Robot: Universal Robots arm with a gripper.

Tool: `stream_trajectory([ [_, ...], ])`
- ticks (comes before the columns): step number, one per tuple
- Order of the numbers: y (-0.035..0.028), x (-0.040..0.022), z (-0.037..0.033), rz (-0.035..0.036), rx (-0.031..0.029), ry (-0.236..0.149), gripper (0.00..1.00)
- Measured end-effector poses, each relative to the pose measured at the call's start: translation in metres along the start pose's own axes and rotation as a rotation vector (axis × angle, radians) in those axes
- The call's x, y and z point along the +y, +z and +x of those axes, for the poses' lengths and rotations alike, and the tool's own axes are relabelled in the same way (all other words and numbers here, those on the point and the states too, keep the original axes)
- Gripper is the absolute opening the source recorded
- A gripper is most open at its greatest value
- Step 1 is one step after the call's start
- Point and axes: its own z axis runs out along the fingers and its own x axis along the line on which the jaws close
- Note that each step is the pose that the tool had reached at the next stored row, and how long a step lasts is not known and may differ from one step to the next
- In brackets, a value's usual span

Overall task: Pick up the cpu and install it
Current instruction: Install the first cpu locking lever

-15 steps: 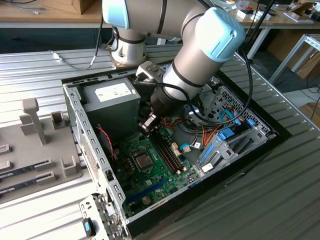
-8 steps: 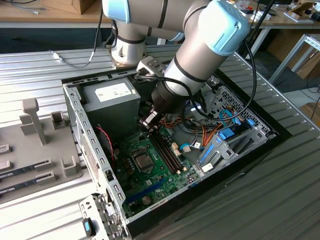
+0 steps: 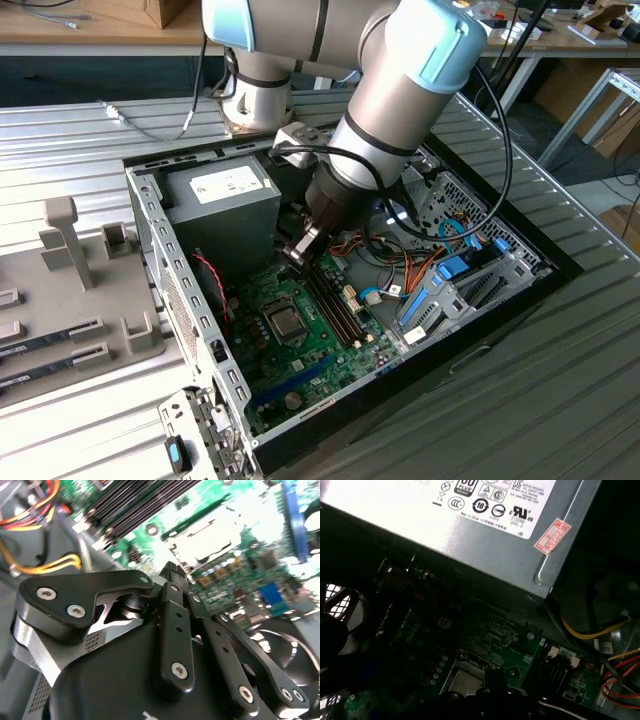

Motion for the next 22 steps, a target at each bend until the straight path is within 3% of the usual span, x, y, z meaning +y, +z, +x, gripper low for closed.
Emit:
stream_trajectory([
  [1, 0.0, 0.0, 0.0, 0.015, 0.0091, 0.004, 0.11],
  [2, 0.0003, -0.0001, -0.0002, 0.0235, 0.0144, 0.006, 0.11],
  [4, 0.0012, -0.0011, -0.001, 0.0314, 0.0197, 0.008, 0.11],
  [8, 0.0047, -0.0078, -0.0085, 0.0291, 0.0254, 0.008, 0.11],
  [13, 0.007, -0.0129, -0.0066, 0.0303, 0.0269, 0.009, 0.11],
  [14, 0.0071, -0.0133, -0.0064, 0.0325, 0.0282, 0.01, 0.11],
  [15, 0.0071, -0.0143, -0.0063, 0.0402, 0.0336, 0.011, 0.11],
  [18, 0.0085, -0.0183, -0.0043, 0.0529, 0.0417, 0.013, 0.11],
  [22, 0.0101, -0.0215, -0.0069, 0.0538, 0.0475, 0.012, 0.11],
])
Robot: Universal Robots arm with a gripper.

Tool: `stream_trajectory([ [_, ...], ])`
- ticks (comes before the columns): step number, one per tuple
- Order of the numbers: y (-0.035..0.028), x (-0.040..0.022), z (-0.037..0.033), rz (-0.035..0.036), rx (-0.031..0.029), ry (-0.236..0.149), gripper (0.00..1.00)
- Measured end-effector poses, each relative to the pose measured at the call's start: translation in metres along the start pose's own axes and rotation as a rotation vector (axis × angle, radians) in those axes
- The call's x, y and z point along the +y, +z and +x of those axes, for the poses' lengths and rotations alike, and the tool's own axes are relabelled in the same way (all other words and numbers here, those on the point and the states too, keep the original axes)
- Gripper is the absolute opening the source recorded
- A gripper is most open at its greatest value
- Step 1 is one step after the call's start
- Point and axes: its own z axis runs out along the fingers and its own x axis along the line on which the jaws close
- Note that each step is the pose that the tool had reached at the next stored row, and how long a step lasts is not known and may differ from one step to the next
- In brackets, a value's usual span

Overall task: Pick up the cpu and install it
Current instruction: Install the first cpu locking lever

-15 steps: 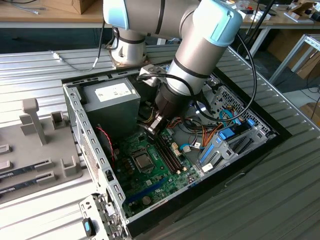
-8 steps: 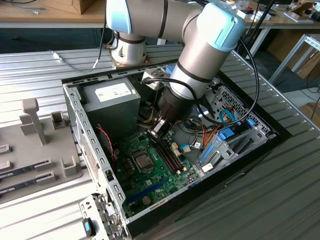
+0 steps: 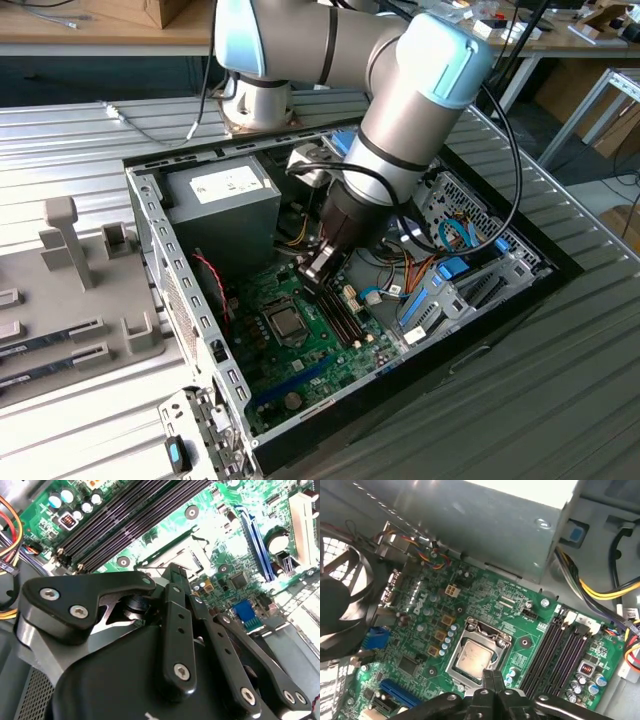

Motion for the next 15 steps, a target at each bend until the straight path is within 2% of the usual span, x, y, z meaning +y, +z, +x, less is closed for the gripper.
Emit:
stream_trajectory([
  [3, 0.0024, -0.0017, -0.0009, -0.0009, 0.0021, 0.0, 0.11],
  [6, 0.0076, -0.004, -0.0012, -0.0005, 0.0055, 0.0, 0.11],
  [11, 0.0227, -0.0091, -0.0047, -0.0015, 0.0096, 0.0, 0.11],
  [15, 0.0302, -0.0112, -0.0071, -0.0025, 0.0111, 0.0, 0.11],
])
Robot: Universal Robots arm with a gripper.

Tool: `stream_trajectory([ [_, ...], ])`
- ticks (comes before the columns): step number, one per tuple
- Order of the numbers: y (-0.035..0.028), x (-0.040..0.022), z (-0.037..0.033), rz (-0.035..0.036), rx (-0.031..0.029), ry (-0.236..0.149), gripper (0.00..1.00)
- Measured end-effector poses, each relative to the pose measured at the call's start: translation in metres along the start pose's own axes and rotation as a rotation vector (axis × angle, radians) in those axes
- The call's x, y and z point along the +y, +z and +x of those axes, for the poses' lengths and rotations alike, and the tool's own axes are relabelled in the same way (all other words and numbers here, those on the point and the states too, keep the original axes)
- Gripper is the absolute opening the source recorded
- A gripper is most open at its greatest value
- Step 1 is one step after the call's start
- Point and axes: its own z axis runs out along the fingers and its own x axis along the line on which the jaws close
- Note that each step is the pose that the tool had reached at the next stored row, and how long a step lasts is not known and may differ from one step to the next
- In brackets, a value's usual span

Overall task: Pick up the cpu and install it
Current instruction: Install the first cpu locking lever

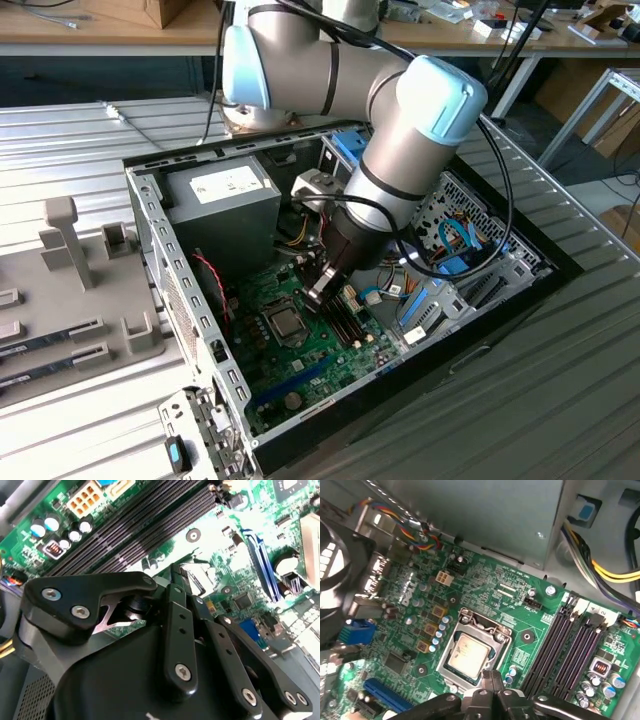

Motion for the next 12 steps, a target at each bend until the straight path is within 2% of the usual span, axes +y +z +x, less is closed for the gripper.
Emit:
stream_trajectory([
  [2, 0.0015, -0.0004, -0.0004, -0.0002, 0.0006, 0.0, 0.11],
  [6, 0.001, -0.0008, -0.0002, -0.0148, -0.009, -0.005, 0.11],
  [12, -0.0044, -0.0009, 0.002, -0.0295, -0.0203, -0.016, 0.11],
])
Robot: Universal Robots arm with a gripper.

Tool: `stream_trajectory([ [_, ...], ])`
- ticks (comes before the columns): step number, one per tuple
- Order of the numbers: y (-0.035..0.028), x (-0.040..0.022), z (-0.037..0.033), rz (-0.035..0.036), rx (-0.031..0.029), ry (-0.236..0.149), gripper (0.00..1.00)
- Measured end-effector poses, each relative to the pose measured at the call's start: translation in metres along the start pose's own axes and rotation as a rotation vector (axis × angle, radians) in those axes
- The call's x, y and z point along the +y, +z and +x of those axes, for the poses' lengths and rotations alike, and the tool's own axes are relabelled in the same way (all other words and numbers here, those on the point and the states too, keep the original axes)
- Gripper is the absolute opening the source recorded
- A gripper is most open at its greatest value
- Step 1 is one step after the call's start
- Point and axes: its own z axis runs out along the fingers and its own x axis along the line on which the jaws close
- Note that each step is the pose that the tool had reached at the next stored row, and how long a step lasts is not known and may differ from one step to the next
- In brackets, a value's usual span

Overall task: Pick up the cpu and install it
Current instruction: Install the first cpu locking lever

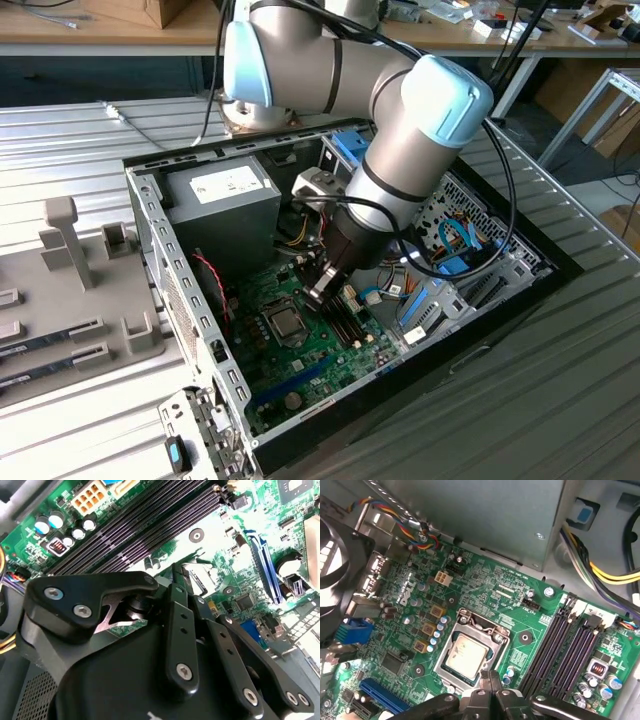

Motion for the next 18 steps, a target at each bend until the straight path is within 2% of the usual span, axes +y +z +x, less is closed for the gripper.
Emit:
stream_trajectory([
  [2, -0.0024, 0.0003, 0.0007, -0.0018, -0.002, -0.011, 0.11],
  [3, -0.0023, 0.0003, 0.0007, -0.0004, -0.0019, -0.022, 0.11],
  [5, -0.0024, 0.0003, 0.0008, 0.0076, 0.001, -0.057, 0.11],
  [7, -0.0024, 0.0003, 0.0008, 0.0193, 0.0052, -0.105, 0.11],
  [13, -0.0024, 0.0003, 0.0008, 0.0428, 0.0129, -0.21, 0.11],
  [16, -0.0015, 0.0002, 0.0006, 0.0485, 0.0127, -0.257, 0.11],
  [18, -0.0009, 0.0001, 0.0005, 0.048, 0.0099, -0.283, 0.11],
])
